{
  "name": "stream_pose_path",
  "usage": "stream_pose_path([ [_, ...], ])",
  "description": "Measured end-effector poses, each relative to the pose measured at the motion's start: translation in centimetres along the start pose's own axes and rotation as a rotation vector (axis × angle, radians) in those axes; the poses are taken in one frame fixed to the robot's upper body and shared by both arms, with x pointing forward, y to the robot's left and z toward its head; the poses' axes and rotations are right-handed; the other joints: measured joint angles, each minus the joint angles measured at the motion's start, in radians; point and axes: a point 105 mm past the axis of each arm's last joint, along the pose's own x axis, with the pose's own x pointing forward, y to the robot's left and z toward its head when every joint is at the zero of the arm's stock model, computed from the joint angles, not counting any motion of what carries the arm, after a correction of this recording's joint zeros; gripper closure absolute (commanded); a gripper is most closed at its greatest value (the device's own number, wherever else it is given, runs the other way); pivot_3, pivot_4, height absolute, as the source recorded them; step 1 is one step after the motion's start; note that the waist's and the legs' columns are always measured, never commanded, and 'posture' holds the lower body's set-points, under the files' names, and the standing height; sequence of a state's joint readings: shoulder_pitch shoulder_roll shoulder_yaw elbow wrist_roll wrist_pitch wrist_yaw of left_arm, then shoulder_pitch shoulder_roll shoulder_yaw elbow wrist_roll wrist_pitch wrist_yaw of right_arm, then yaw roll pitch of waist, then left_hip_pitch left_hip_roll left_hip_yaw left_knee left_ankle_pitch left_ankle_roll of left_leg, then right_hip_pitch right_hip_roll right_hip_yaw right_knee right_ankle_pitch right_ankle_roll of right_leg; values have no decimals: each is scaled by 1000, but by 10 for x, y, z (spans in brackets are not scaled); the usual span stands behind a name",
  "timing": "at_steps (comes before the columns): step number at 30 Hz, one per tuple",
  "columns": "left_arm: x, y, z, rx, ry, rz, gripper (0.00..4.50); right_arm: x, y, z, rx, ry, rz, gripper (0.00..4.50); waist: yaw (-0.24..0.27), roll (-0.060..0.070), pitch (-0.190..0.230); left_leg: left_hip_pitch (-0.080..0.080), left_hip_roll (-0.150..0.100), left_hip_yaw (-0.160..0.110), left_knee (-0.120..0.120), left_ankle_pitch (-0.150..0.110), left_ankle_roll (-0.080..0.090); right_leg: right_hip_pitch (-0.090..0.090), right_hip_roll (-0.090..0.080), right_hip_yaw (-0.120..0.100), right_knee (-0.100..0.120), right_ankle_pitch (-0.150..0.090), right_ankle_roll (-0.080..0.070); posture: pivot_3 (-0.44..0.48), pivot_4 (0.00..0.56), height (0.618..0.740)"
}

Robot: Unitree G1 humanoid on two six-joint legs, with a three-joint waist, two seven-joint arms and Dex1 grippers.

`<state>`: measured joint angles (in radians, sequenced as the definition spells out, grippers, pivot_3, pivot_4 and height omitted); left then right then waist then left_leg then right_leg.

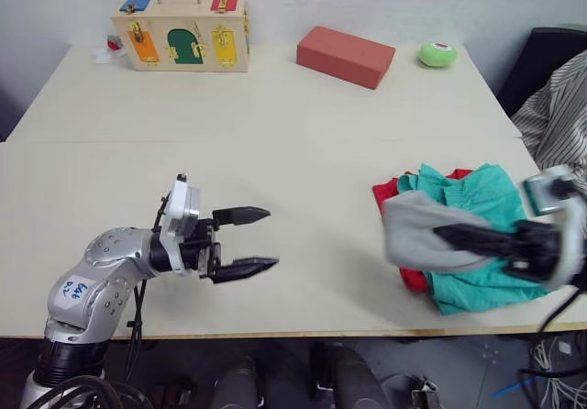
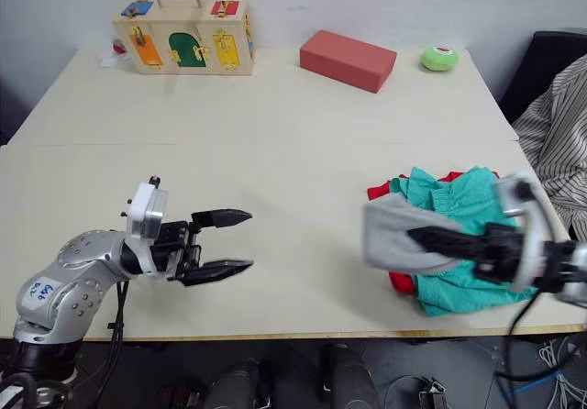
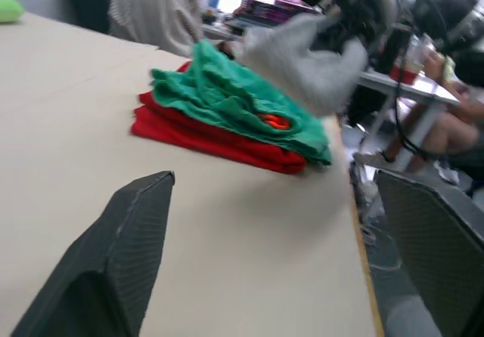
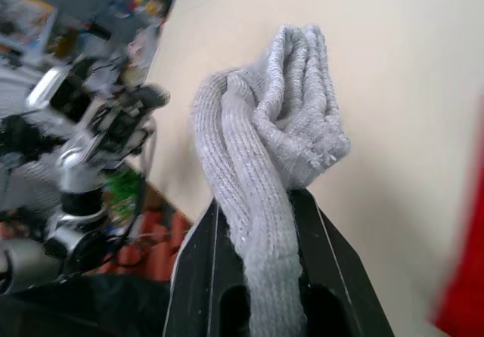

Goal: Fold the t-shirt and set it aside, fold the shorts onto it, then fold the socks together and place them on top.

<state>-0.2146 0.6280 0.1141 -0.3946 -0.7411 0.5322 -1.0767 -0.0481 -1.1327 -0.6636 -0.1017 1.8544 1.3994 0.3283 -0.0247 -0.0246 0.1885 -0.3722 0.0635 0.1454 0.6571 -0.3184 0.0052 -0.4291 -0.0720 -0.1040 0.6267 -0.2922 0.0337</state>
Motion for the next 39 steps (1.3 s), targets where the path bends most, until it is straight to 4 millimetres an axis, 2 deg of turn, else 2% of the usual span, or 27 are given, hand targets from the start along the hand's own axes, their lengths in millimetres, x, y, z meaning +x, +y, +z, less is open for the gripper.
stream_pose_path([
  [2,1,-3,0,13,-15,-33,0,-19,-15,3,-3,6,-96,4445,2,0,0,0,0,0,0,0,0,0,1,1,-1,0,0,0,150,740],
  [6,1,-4,1,29,-43,-80,0,-39,-66,3,-62,82,-291,4445,0,0,0,0,0,1,0,0,0,0,2,2,-2,0,1,0,150,740],
  [8,0,-3,2,26,-50,-87,0,-38,-82,6,-110,96,-301,4445,-3,0,0,0,1,2,0,0,-1,-1,2,2,-2,0,1,0,150,740],
  [11,-1,-6,1,20,-41,-117,0,-28,-115,18,-210,45,-338,4445,-7,0,1,1,1,3,0,5,-9,-1,3,3,-1,0,1,0,150,740],
  [15,-4,-4,0,34,-28,-105,0,-14,-152,14,-311,59,-397,4445,0,2,2,1,2,3,-2,7,-13,-3,5,4,1,0,-1,0,150,740],
  [17,-6,-1,-1,31,-28,-87,0,-14,-159,17,-307,57,-421,3711,3,3,3,1,2,3,-2,7,-13,-4,5,4,1,0,-1,0,150,740],
  [19,-7,2,-1,33,-31,-61,0,-20,-158,17,-307,93,-423,3151,7,3,3,1,2,3,-1,7,-13,-3,5,4,1,0,-1,0,150,740],
  [23,-14,7,-4,59,-1,8,0,-32,-157,18,-346,116,-442,1687,9,4,3,1,2,3,0,7,-11,-2,4,4,1,0,-1,0,150,740],
  [26,-25,13,-7,85,40,95,0,-59,-152,25,-417,130,-495,699,19,7,4,1,2,3,0,6,-11,-3,4,4,1,0,-1,0,150,740],
  [28,-37,16,-7,103,65,151,0,-73,-138,35,-534,139,-485,64,22,8,4,2,2,4,0,6,-11,-3,4,3,1,0,-1,0,150,740],
  [31,-55,19,-10,118,114,220,0,-71,-108,53,-751,111,-383,22,15,8,4,2,3,5,0,5,-12,-3,5,3,1,1,-2,0,150,740],
  [34,-79,24,-18,134,179,315,0,-56,-80,65,-919,108,-274,22,3,8,4,3,4,5,-1,5,-13,-3,5,3,1,1,-3,0,150,740],
  [36,-97,29,-28,144,249,400,0,-29,-61,69,-1014,60,-161,22,-5,8,4,4,5,5,-2,5,-13,-3,5,3,1,2,-4,0,150,740],
  [37,-99,30,-29,145,257,409,0,-26,-59,69,-1021,51,-145,22,-7,7,4,4,5,5,-3,5,-13,-2,5,3,1,2,-5,0,150,740],
  [39,-109,34,-35,164,306,478,0,14,-53,51,-1039,43,-10,22,-1,5,4,3,4,4,-6,7,-13,-5,3,2,1,2,-6,0,150,740],
])
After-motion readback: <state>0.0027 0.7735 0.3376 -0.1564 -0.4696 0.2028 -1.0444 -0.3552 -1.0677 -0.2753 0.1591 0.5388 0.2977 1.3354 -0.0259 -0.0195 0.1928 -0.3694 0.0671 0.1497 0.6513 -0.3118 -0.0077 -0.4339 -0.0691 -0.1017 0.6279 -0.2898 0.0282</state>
